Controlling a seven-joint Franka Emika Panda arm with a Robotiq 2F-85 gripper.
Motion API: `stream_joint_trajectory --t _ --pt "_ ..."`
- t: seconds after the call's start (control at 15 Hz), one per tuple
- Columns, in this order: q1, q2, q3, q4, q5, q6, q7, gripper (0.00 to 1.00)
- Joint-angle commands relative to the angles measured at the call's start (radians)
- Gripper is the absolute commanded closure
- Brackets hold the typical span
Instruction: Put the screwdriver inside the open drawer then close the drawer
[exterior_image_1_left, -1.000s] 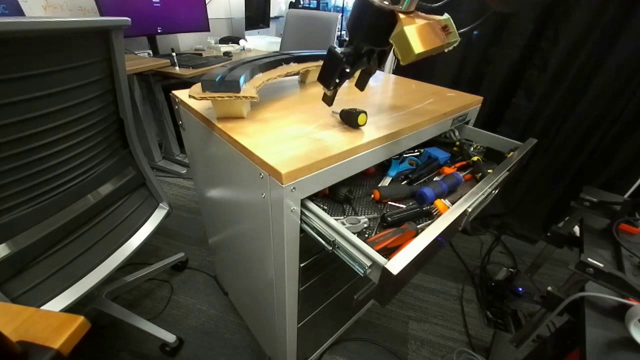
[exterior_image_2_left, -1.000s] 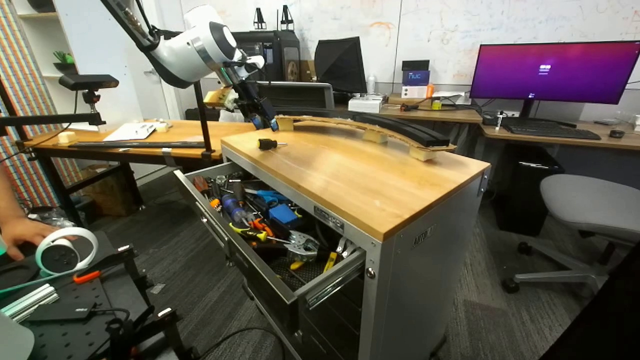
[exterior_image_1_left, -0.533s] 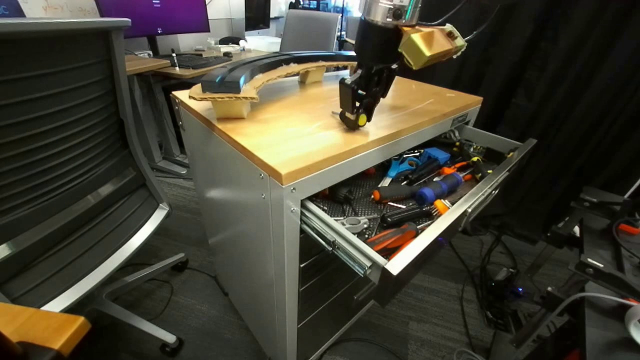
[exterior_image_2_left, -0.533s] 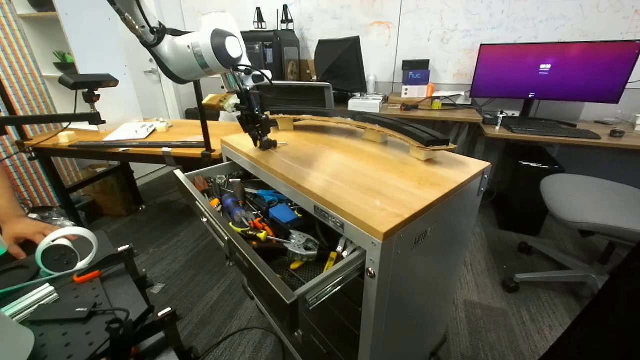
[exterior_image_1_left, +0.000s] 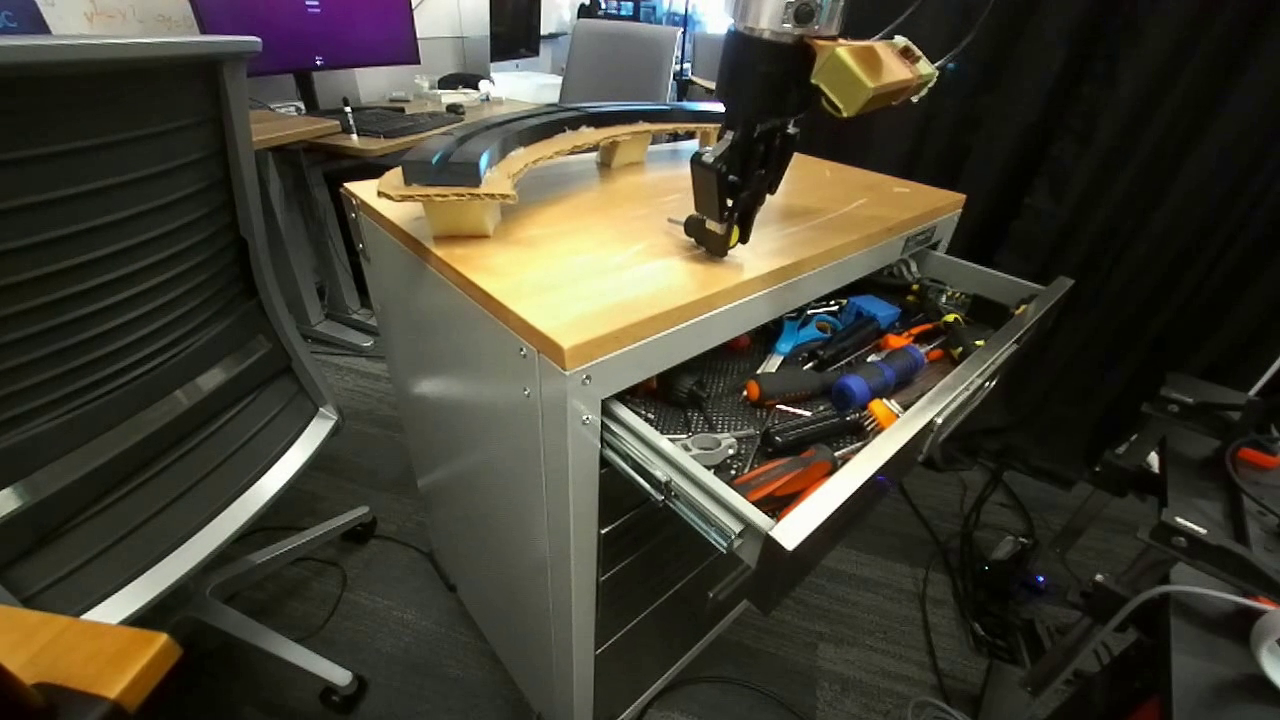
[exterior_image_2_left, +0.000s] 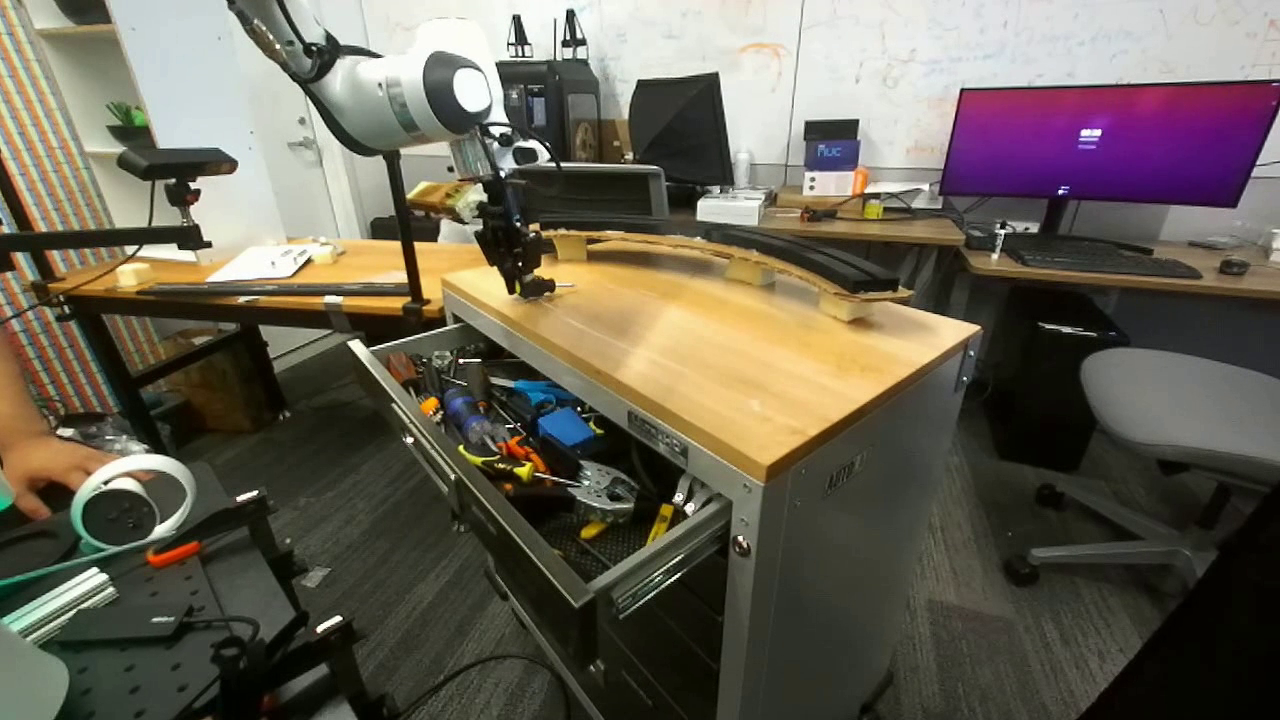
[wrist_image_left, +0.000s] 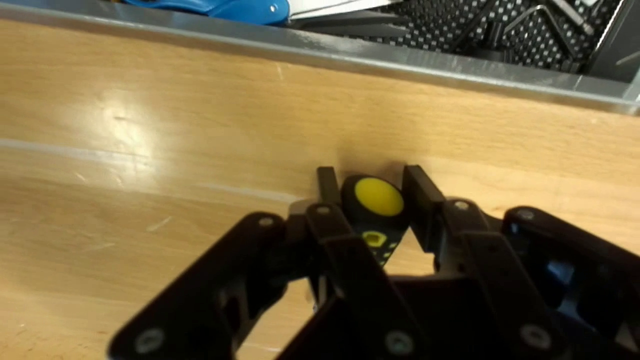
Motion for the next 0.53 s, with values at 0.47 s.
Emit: stream_joint_trajectory --t 0.47 --pt "-0.009 -0.247 0.093 -0.224 0.148 -0.113 -0.385 0.81"
